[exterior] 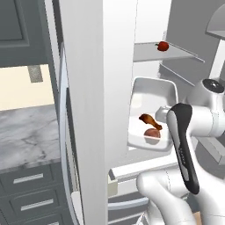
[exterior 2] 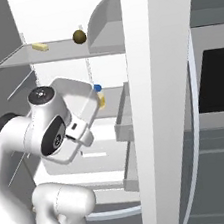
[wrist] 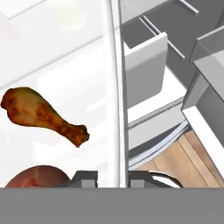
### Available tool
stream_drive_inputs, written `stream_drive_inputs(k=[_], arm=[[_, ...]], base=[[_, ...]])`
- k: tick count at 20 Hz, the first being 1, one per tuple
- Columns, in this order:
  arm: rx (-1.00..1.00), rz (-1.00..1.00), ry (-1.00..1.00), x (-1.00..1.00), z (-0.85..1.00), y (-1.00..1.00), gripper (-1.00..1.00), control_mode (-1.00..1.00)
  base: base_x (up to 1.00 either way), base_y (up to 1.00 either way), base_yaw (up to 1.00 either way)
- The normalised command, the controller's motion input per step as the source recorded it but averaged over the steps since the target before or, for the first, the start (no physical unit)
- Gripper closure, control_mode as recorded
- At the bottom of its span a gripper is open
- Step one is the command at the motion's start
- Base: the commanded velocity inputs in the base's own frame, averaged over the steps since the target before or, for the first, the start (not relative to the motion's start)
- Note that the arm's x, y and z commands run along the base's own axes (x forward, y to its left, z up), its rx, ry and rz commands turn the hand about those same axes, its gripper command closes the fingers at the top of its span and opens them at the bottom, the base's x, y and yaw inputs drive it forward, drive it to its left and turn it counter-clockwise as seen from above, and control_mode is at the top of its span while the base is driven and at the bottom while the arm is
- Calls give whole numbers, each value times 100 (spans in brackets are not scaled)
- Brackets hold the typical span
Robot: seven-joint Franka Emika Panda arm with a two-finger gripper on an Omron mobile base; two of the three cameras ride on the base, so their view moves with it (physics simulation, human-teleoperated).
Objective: Place the tupperware on the second highest shelf of the fridge. Make space for the tupperware among the existing items by rearranging them on the shelves if needed. Close the fridge door when finished.
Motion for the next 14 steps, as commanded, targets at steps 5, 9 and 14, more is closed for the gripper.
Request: stream_drive_inputs(k=[5, 9, 14], arm=[[0, -3, 12, 0, -12, -12, 100, -100], [0, -21, 17, 4, -19, -19, 100, -100], [0, -32, 19, 29, -8, -13, 100, -100]], base=[[0, 0, 0], [0, 0, 0], [0, 0, 0]])
